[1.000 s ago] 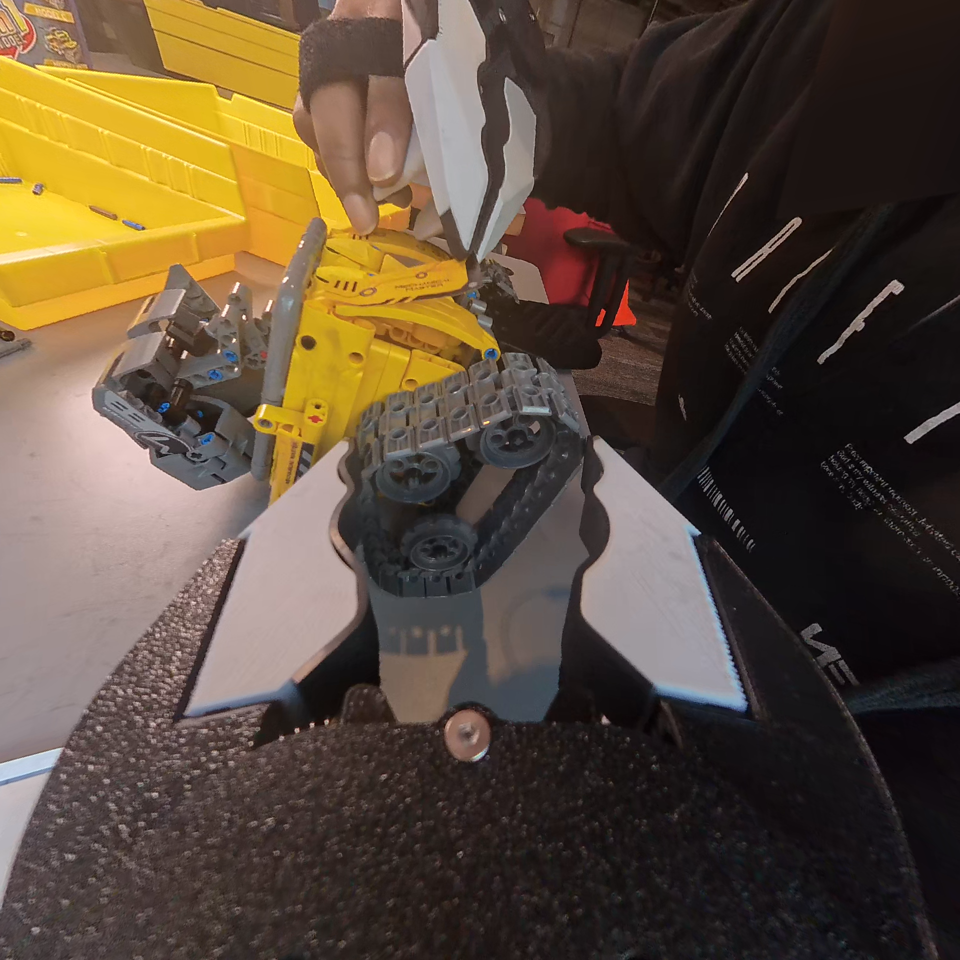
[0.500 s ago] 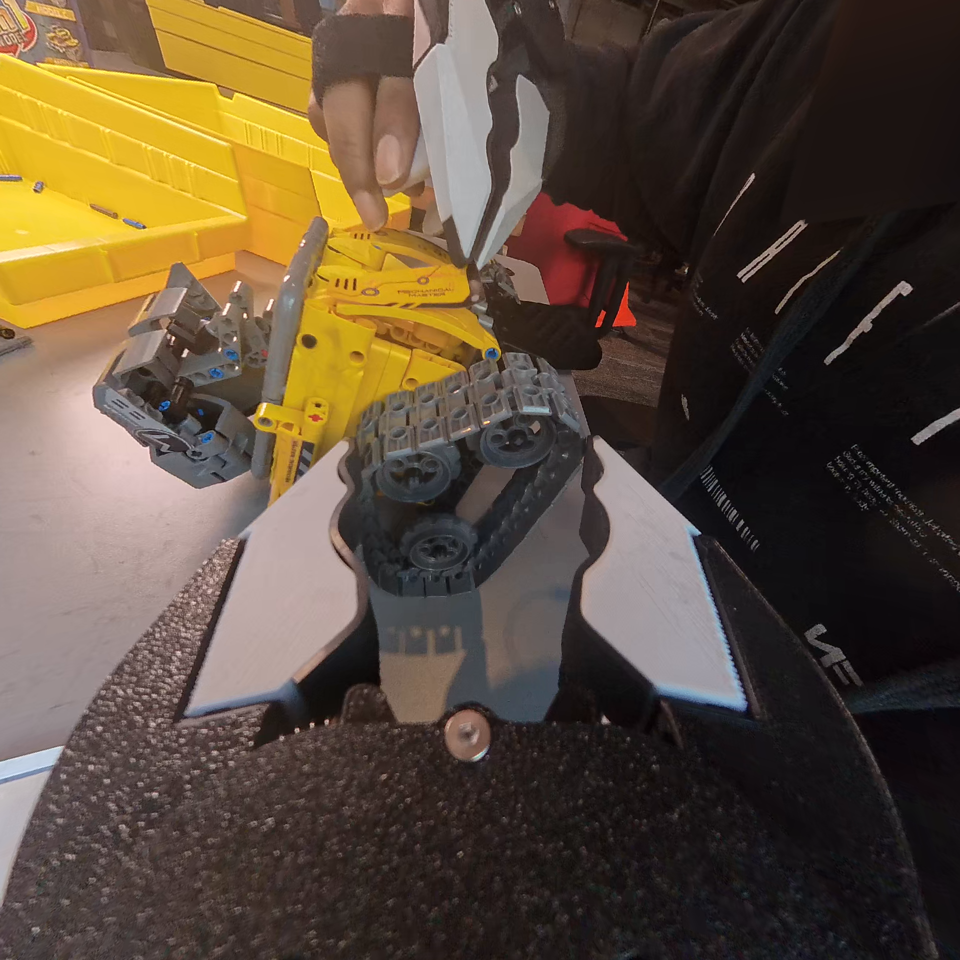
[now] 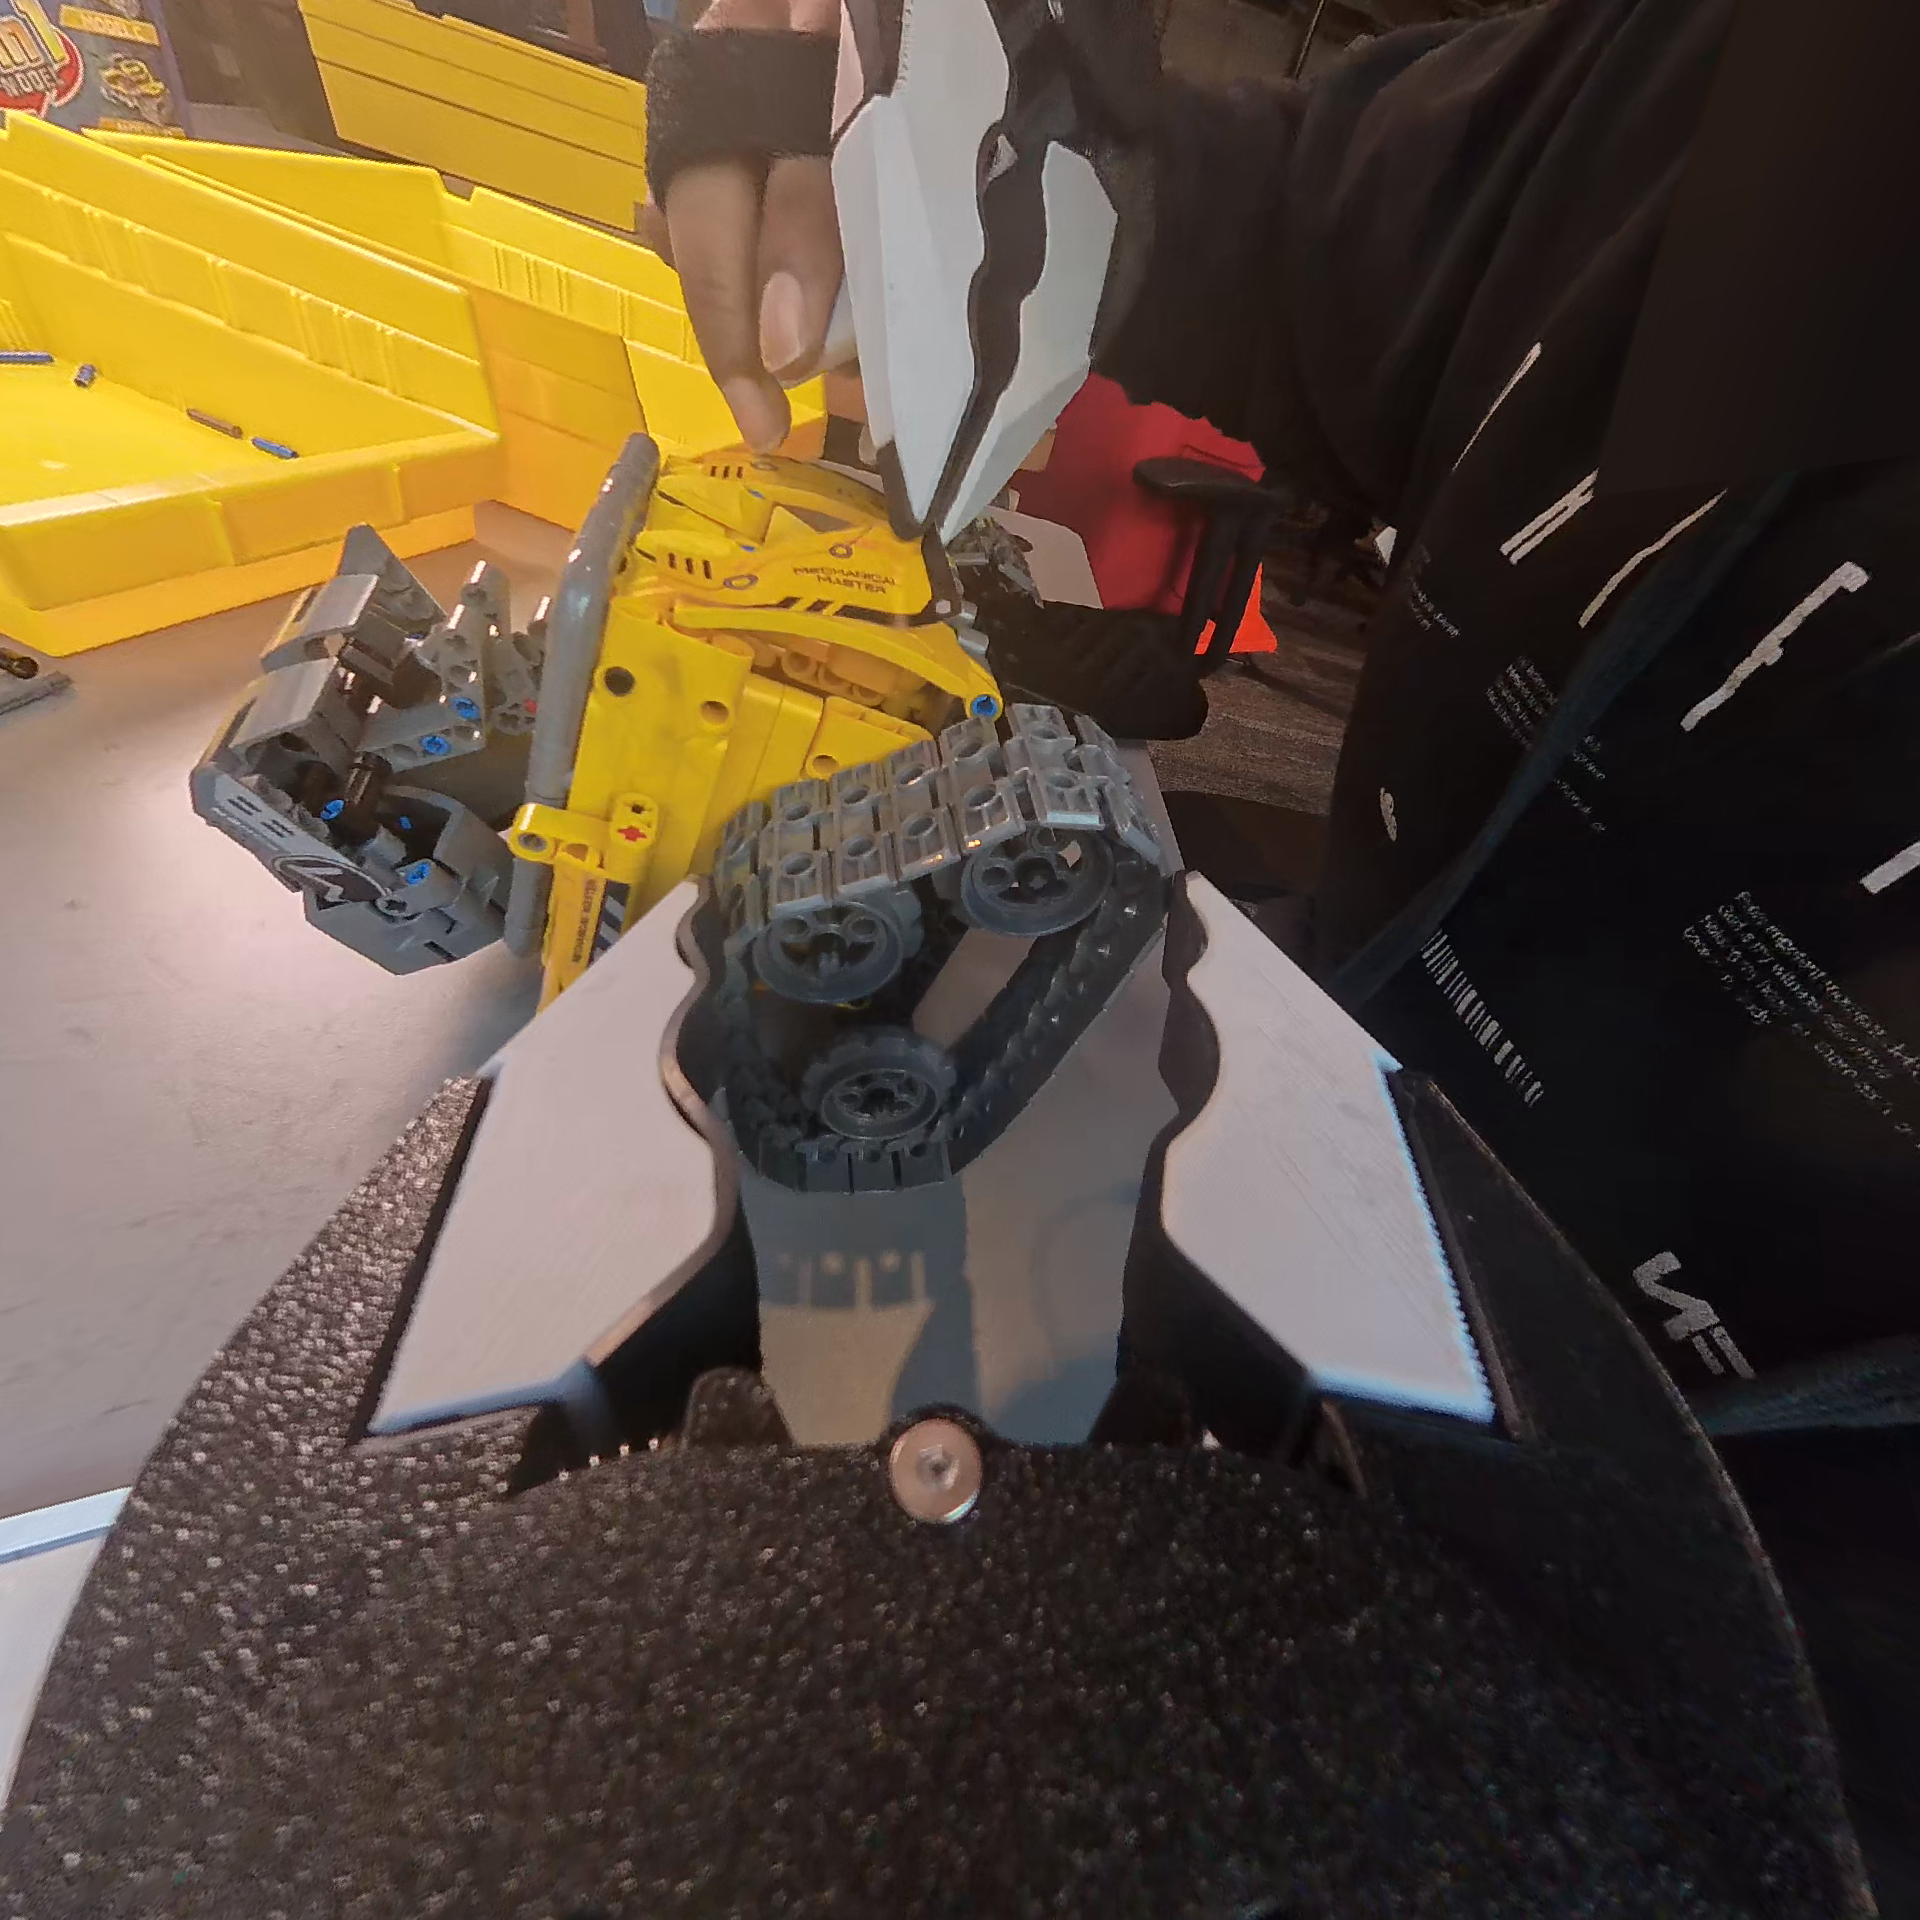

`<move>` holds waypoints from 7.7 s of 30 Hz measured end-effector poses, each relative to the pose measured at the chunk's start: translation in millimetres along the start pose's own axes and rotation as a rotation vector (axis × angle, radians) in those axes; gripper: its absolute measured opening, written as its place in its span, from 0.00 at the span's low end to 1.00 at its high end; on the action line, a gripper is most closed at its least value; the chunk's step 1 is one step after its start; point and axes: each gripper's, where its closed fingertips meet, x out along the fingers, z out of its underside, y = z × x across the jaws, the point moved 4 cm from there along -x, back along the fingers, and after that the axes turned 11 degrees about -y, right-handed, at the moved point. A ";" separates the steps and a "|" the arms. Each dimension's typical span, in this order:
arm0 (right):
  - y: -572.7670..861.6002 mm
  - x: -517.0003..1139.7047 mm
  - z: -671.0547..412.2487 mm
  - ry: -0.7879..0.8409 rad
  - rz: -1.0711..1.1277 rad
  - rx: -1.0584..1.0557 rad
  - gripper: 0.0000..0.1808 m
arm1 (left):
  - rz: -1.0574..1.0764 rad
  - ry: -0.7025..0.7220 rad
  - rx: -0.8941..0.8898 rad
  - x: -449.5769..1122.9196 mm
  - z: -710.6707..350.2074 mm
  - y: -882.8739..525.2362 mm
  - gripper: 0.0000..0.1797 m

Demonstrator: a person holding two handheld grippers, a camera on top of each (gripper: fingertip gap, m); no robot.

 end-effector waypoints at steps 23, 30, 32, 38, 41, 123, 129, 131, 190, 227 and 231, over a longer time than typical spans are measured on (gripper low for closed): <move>-1.7 0.4 -4.3 -0.085 0.062 0.135 0.00 | -0.033 -0.006 0.018 0.0 0.5 1.5 0.46; 28.9 -20.5 -14.8 0.075 0.080 0.314 0.00 | -0.010 -0.005 0.018 -3.5 -0.8 3.6 0.45; 40.4 -26.3 -16.2 0.115 0.083 0.356 0.00 | 0.003 0.052 0.012 -16.7 -8.7 1.3 0.45; 49.0 -27.7 -19.2 0.174 0.100 0.328 0.00 | -0.091 0.119 0.068 -45.0 -47.6 -21.9 0.33; 48.6 -27.4 -23.3 0.203 0.127 0.271 0.00 | -0.138 0.059 0.190 -35.1 -59.2 -28.9 0.27; 58.5 -31.9 -10.5 0.221 -0.607 1.082 0.00 | -0.007 0.124 0.060 -34.0 -47.8 -7.7 0.42; 47.5 -10.6 -7.4 0.172 -0.718 1.156 0.00 | -0.012 0.083 0.065 -15.1 -27.7 -9.3 0.39; 47.5 -7.5 -5.7 0.165 -0.738 1.170 0.00 | 0.013 0.066 0.053 -12.5 -25.1 -9.4 0.43; 42.3 10.0 13.5 0.052 -0.654 1.191 0.00 | 0.123 0.005 0.034 1.6 -9.0 -1.8 0.41; 39.6 10.9 20.5 -0.046 -0.563 1.149 0.00 | 0.127 0.017 0.031 -0.4 -8.2 -0.1 0.40; 40.5 11.4 19.9 -0.055 -0.559 1.124 0.00 | 0.126 0.017 0.033 -0.4 -8.1 0.1 0.40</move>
